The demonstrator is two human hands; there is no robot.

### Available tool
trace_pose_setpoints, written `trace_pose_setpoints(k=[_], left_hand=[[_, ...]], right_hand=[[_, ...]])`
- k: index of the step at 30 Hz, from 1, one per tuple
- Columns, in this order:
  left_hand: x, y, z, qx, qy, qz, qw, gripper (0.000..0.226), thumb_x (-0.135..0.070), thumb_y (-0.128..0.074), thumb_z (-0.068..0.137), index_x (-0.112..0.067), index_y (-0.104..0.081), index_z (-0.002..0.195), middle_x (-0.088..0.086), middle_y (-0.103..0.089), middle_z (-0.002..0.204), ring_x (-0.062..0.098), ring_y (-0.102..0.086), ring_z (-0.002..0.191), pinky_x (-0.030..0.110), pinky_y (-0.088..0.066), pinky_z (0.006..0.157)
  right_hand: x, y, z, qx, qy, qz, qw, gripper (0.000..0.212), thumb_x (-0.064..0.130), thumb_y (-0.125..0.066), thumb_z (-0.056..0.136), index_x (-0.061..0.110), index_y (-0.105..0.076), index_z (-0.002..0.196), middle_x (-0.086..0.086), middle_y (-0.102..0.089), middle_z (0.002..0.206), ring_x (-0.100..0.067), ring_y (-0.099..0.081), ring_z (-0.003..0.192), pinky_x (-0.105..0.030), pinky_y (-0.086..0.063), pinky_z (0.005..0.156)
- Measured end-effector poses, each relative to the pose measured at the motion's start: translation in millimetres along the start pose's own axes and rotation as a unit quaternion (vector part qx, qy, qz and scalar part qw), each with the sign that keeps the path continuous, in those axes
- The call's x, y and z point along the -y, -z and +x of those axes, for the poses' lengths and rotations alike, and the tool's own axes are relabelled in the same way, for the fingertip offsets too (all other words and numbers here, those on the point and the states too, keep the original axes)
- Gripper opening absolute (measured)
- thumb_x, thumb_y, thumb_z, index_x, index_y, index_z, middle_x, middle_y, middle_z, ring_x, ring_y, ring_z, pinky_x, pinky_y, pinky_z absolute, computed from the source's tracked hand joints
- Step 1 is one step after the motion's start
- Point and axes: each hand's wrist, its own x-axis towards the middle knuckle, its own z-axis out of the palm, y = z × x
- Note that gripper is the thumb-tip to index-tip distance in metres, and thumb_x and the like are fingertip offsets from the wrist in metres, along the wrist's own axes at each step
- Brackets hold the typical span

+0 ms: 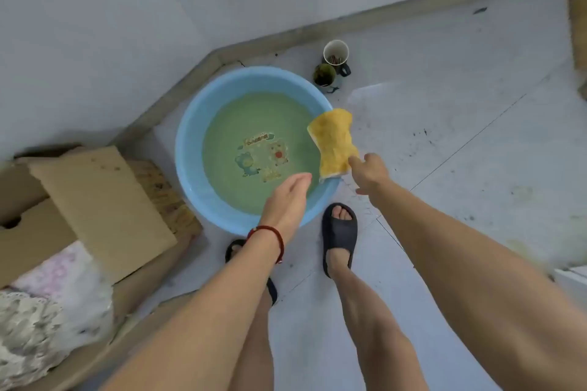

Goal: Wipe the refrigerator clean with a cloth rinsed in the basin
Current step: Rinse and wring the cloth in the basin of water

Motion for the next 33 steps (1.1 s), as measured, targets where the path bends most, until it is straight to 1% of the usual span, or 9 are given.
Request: trace_pose_setpoints(k=[3,7,12,15,20,24,28,30,33], left_hand=[[13.6,-6.3,34.1,-0.036,-0.028,0.066,0.997,0.031,-0.027,-0.051,0.102,-0.025,-0.065,0.129,-0.011,-0.063,0.123,0.005,-0.058,0.109,0.028,-0.047,0.098],[12.1,-12.6,62.3,-0.061,-0.043,-0.022,0.997,0.017,-0.022,-0.061,0.097,-0.024,-0.071,0.111,-0.01,-0.07,0.107,0.006,-0.065,0.101,0.025,-0.053,0.087],[-13.9,6.0,78.3,0.053,0.058,-0.243,0.967,0.025,-0.043,-0.06,0.098,-0.021,-0.066,0.106,-0.003,-0.069,0.081,0.011,-0.064,0.065,0.027,-0.051,0.058],[-9.8,33.3,84.1,0.04,0.068,-0.204,0.976,0.015,-0.019,-0.057,0.099,-0.019,-0.063,0.085,-0.001,-0.061,0.07,0.013,-0.058,0.058,0.027,-0.048,0.058],[-0.7,68.2,101.7,0.042,0.049,-0.106,0.992,0.021,-0.017,-0.049,0.101,-0.013,-0.07,0.099,0.001,-0.066,0.075,0.018,-0.065,0.07,0.038,-0.058,0.069],[13.1,93.3,140.7,-0.034,0.069,-0.012,0.997,0.019,-0.035,-0.054,0.092,-0.02,-0.062,0.1,0.002,-0.061,0.089,0.022,-0.059,0.087,0.033,-0.046,0.078],[43.3,111.5,169.2,-0.092,0.138,0.185,0.968,0.085,-0.044,-0.066,0.084,-0.028,-0.023,0.156,0.016,-0.036,0.149,0.04,-0.05,0.13,0.041,-0.044,0.106],[59.4,103.2,179.9,-0.1,0.107,0.206,0.967,0.093,-0.041,-0.067,0.084,-0.038,-0.01,0.158,0.018,-0.027,0.151,0.044,-0.049,0.129,0.044,-0.044,0.108],[78.6,92.3,197.2,-0.134,0.064,0.148,0.978,0.074,-0.023,-0.062,0.09,-0.04,-0.025,0.152,0.016,-0.04,0.132,0.044,-0.057,0.113,0.041,-0.048,0.097]], right_hand=[[-6.7,-9.7,16.4,-0.059,0.013,0.074,0.995,0.05,0.031,-0.06,0.1,0.006,-0.053,0.142,-0.01,-0.063,0.124,-0.029,-0.065,0.104,-0.046,-0.056,0.098],[0.1,-18.0,-12.3,-0.144,0.194,0.083,0.967,0.013,0.012,-0.066,0.091,0.012,-0.069,0.104,0.003,-0.07,0.091,-0.011,-0.064,0.083,-0.03,-0.055,0.08],[28.5,-45.5,-57.4,0.061,0.424,-0.074,0.901,0.019,0.009,-0.06,0.078,0.01,-0.067,0.096,-0.001,-0.061,0.089,-0.016,-0.055,0.082,-0.031,-0.048,0.073],[34.8,-53.4,-61.1,0.129,0.413,-0.068,0.899,0.03,0.016,-0.057,0.079,0.012,-0.075,0.102,-0.001,-0.068,0.098,-0.014,-0.065,0.092,-0.029,-0.053,0.081],[52.5,-80.6,-56.4,0.035,0.259,0.118,0.958,0.022,-0.002,-0.055,0.091,0.011,-0.068,0.101,0.003,-0.07,0.099,-0.007,-0.069,0.073,-0.024,-0.057,0.068],[53.3,-110.8,-16.2,-0.033,0.271,-0.078,0.959,0.022,0.009,-0.058,0.093,0.017,-0.061,0.114,0.001,-0.062,0.116,-0.017,-0.061,0.083,-0.039,-0.053,0.081],[40.1,-138.1,19.8,-0.003,0.206,-0.295,0.933,0.039,0.028,-0.056,0.099,0.017,-0.044,0.135,-0.012,-0.043,0.14,-0.038,-0.051,0.12,-0.044,-0.046,0.086],[36.3,-156.0,31.9,-0.014,0.21,-0.311,0.927,0.048,0.037,-0.054,0.1,0.022,-0.037,0.143,-0.016,-0.036,0.141,-0.041,-0.038,0.133,-0.052,-0.048,0.091],[32.9,-177.2,49.9,-0.036,0.239,-0.343,0.908,0.055,0.042,-0.055,0.101,0.034,-0.028,0.149,-0.016,-0.025,0.146,-0.042,-0.028,0.136,-0.062,-0.046,0.096]])
